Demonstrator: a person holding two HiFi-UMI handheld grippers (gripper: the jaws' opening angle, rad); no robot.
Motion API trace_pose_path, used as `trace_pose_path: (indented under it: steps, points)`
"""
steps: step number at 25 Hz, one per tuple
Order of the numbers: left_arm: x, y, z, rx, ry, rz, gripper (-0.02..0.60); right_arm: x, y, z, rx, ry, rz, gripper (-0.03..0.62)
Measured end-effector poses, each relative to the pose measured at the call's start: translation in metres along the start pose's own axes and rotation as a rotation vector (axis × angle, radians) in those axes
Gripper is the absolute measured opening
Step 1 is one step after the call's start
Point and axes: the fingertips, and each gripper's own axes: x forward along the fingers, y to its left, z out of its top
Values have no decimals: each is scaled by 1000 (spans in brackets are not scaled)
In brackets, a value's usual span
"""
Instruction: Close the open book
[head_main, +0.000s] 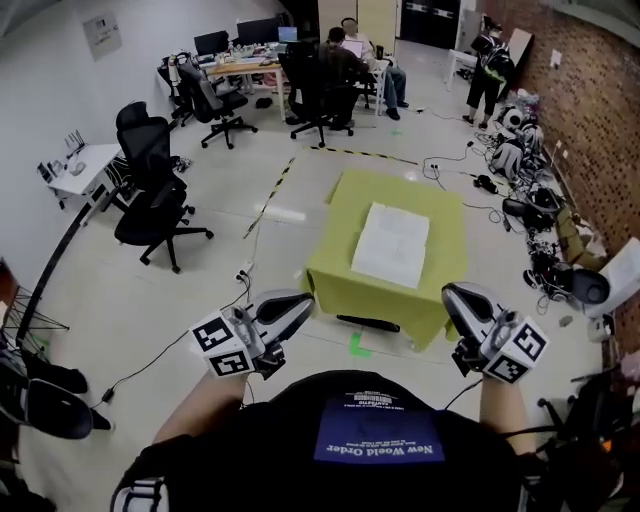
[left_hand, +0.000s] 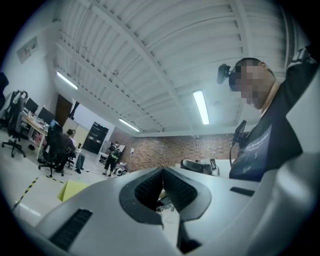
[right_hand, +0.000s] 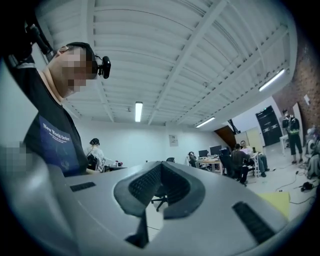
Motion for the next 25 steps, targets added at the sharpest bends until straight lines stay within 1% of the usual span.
trace_pose_path:
  steps: [2, 6, 9, 11, 15, 18, 20, 22, 24, 25]
  points:
    - [18, 8, -3, -14, -11, 25, 8, 1, -22, -1, 14, -3, 27, -12]
    - [45, 27, -10, -12, 41, 50, 8, 9, -55, -4, 43, -16, 54, -12]
    - [60, 50, -15, -28, 65, 54, 8, 13, -78, -11, 53, -16, 46, -12]
    - [73, 68, -21, -43, 75, 40, 8, 16, -95, -17, 62, -9, 30, -12]
    - [105, 111, -31, -44, 103, -34, 8, 31, -131, -23, 53, 5, -30, -12]
    - [120, 158, -32, -35, 114, -107, 8, 58, -156, -24, 17, 8, -95, -12]
    - [131, 192, -24, -34, 119, -153, 8, 78, -177, -20, 2, -3, -161, -12]
    - [142, 225, -8, -21, 125, -193, 8, 97, -199, -13, 7, -23, -227, -12]
    - [146, 255, 4, 14, 141, -227, 8, 118, -215, -11, 8, -29, -271, -12]
    - [147, 269, 3, 38, 158, -239, 8, 128, -221, -13, 7, -28, -290, -12]
